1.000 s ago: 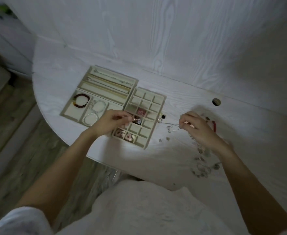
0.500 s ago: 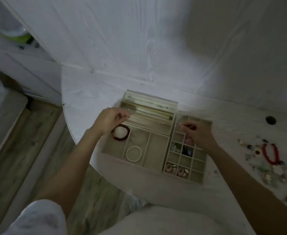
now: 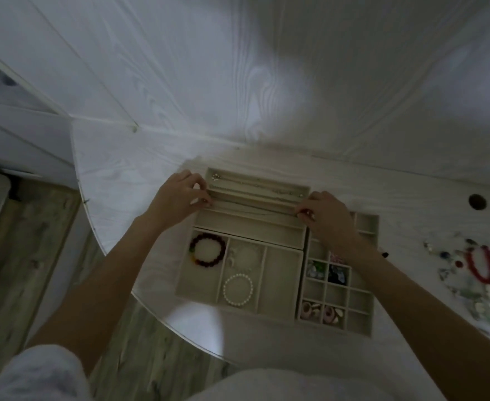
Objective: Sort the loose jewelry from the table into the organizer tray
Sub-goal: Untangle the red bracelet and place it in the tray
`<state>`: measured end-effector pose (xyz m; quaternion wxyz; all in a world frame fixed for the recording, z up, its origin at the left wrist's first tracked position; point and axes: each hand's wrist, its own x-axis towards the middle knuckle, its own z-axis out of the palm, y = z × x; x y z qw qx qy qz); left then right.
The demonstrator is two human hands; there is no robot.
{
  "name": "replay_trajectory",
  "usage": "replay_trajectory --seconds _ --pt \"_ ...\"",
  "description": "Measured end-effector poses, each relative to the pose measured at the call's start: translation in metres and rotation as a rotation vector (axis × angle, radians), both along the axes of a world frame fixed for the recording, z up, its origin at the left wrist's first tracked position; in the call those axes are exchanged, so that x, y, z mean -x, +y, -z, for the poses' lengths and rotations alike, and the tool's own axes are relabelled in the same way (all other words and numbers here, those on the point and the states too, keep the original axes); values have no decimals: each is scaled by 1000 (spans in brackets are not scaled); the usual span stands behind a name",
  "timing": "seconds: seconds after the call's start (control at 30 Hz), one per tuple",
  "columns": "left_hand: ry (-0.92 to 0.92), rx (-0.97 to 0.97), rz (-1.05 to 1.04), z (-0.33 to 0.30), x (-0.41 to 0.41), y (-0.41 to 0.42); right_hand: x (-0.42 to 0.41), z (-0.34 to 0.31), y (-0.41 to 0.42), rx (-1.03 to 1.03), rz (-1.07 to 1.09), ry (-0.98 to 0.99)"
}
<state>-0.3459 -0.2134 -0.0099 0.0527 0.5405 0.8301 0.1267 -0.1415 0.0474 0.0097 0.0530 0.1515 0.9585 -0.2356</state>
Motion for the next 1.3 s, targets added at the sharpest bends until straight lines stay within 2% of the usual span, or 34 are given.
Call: replay_trajectory --seconds 0.2,0.43,0.7,1.0,1.3 --pt "-83 63 47 -2 9 5 4 -1 -3 -158 -160 -41" --pt "-35 208 101 -7 15 18 17 -1 -9 -250 -184 -74" --pt "30 282 149 -14 10 31 33 13 -8 -352 -370 -157" --pt "17 302 114 -15 8 31 33 18 -2 -469 -379 -197" --pt "-1 276 -8 -17 5 30 30 14 -6 -425 -356 -157"
